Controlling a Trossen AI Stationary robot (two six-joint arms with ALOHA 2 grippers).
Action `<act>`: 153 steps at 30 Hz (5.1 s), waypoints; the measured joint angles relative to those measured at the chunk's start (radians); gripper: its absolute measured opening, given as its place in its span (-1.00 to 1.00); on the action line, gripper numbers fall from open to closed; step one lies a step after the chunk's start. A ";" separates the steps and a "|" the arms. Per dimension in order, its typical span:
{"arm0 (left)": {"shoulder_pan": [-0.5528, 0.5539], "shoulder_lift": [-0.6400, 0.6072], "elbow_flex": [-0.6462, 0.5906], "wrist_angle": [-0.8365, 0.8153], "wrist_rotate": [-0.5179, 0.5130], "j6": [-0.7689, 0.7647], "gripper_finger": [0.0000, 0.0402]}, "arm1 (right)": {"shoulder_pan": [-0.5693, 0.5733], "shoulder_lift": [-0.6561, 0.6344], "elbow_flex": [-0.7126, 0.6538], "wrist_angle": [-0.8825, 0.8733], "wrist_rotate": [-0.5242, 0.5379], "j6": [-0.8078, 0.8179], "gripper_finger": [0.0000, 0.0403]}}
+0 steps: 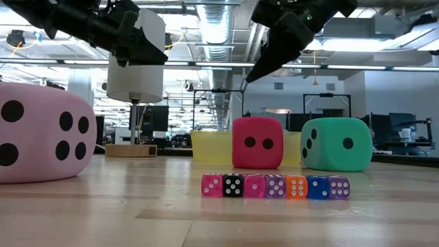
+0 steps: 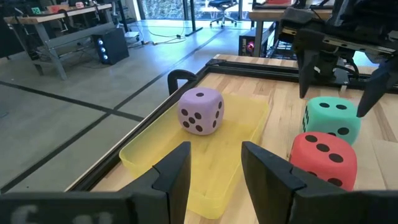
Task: Pick & Place Dice
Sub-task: Put the big red dice into the yellow bin
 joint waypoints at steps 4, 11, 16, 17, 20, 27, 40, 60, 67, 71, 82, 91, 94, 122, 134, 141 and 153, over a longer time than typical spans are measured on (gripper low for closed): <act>0.000 0.000 0.000 0.000 0.000 0.000 -0.34 | 0.000 0.000 0.000 -0.012 -0.001 0.017 0.68; 0.000 0.000 0.000 0.000 0.000 0.000 -0.34 | -0.001 0.000 0.000 -0.032 -0.004 0.078 0.87; 0.000 0.000 0.000 0.000 0.000 0.000 -0.34 | -0.001 0.009 -0.002 -0.037 -0.009 0.077 0.91; 0.000 0.000 0.000 0.000 0.000 0.000 -0.34 | -0.001 0.009 -0.002 -0.038 -0.019 0.070 0.91; 0.000 0.000 0.000 0.000 0.000 0.000 -0.34 | -0.003 0.008 -0.002 -0.034 -0.057 0.066 0.91; 0.000 0.000 0.000 0.000 0.000 0.000 -0.34 | -0.003 0.008 -0.002 -0.033 -0.059 0.062 0.91; -0.001 0.000 0.000 -0.010 0.000 0.000 -0.34 | -0.020 0.153 0.014 -0.010 -0.062 0.019 0.91; -0.001 0.000 0.000 -0.016 0.000 0.000 -0.34 | -0.057 0.220 0.059 -0.078 -0.191 0.035 0.91; -0.001 0.000 0.000 -0.016 0.000 0.000 -0.34 | -0.055 0.226 0.060 -0.098 -0.187 0.062 0.91; -0.001 0.000 0.000 -0.016 0.000 0.000 -0.34 | -0.054 0.226 0.060 -0.105 -0.188 0.071 0.91; -0.001 0.000 0.000 -0.016 0.000 0.000 -0.34 | -0.055 0.226 0.060 -0.140 -0.190 0.071 0.91; -0.001 0.000 0.000 -0.016 0.000 0.000 -0.34 | -0.055 0.227 0.060 -0.154 -0.210 0.070 0.91; -0.001 0.000 0.000 -0.016 0.000 0.000 -0.34 | -0.055 0.227 0.060 -0.173 -0.212 0.070 0.91; -0.001 0.000 0.000 -0.016 0.000 0.000 -0.34 | -0.054 0.228 0.058 -0.247 -0.222 0.074 0.89; -0.001 0.000 0.000 -0.016 0.000 0.000 -0.34 | -0.056 0.229 0.072 -0.240 -0.222 0.049 0.81; -0.001 0.000 0.000 -0.016 0.000 0.000 -0.34 | -0.056 0.237 0.129 -0.277 -0.221 0.035 0.72; -0.001 0.000 0.000 -0.016 0.000 0.000 -0.34 | -0.103 0.234 0.314 -0.440 -0.214 -0.040 0.72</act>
